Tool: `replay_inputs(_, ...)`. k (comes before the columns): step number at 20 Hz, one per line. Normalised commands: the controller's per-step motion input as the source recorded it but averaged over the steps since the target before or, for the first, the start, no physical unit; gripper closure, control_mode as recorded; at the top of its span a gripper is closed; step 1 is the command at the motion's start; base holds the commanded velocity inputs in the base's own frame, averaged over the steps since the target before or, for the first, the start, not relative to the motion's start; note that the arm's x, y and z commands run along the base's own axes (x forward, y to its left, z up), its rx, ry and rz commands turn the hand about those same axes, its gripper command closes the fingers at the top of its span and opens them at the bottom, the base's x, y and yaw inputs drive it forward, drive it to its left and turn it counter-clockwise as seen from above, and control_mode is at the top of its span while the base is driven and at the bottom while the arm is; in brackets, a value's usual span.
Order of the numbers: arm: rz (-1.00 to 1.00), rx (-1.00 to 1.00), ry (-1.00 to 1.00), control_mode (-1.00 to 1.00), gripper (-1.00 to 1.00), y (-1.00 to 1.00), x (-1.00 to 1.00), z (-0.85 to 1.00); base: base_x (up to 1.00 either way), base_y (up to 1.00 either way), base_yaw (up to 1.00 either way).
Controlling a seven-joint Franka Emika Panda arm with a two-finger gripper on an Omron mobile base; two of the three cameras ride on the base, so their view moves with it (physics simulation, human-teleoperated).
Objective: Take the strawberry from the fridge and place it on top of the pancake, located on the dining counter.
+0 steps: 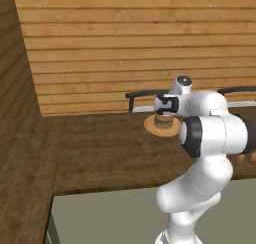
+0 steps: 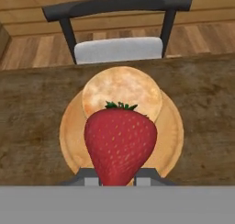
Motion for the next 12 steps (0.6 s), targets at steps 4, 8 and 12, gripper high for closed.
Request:
replay_inputs(4,0.00,0.00,0.04,-1.00,1.00,-0.07,0.42,-0.34,0.00,0.00,0.00)
replay_inputs(8,0.00,0.00,0.03,-1.00,1.00,-0.06,0.46,-0.24,0.00,0.00,0.00)
replay_inputs(12,0.00,0.00,0.00,-1.00,1.00,-0.10,0.43,-0.01,0.00,0.00,0.00)
